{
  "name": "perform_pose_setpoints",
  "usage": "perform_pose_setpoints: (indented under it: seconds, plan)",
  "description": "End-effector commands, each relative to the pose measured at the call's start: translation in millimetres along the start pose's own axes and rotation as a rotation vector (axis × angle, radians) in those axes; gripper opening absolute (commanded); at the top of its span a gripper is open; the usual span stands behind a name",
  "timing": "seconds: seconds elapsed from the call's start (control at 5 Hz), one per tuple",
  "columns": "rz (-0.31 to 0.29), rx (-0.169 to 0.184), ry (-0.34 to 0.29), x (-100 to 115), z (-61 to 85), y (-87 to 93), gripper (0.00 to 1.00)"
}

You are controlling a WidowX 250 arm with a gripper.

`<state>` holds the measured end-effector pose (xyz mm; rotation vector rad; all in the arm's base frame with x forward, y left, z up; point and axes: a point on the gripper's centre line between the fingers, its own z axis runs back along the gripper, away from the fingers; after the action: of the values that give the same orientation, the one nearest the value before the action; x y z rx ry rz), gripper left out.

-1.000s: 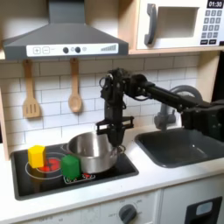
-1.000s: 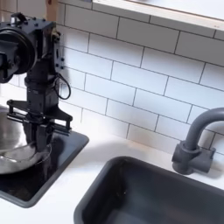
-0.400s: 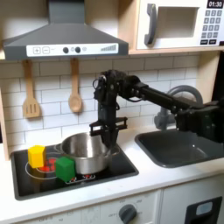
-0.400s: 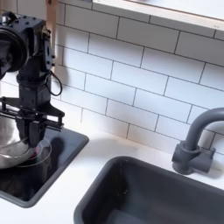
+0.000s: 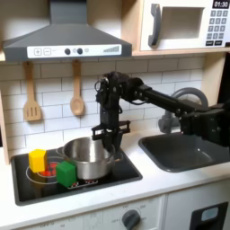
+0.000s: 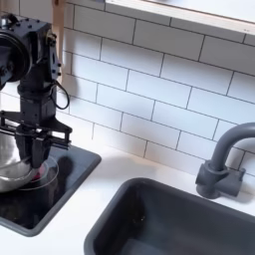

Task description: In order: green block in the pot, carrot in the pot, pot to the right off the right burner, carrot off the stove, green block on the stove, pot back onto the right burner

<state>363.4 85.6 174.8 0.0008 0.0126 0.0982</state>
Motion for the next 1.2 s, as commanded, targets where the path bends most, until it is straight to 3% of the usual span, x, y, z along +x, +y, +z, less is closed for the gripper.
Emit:
perform_pose_setpoints:
  seconds: [0.0, 0.4, 0.8, 1.0]
  plan:
    - [0.015, -0.007, -0.038, 0.2, 17.8, 3.6, 1.0]
    - [-0.007, -0.003, -0.03, -3.7, 20.5, 3.0, 1.0]
    - [-0.018, -0.025, -0.089, -4.6, 47.9, -2.6, 1.0]
    - [0.026, -0.026, -0.102, -0.6, 55.3, 9.4, 1.0]
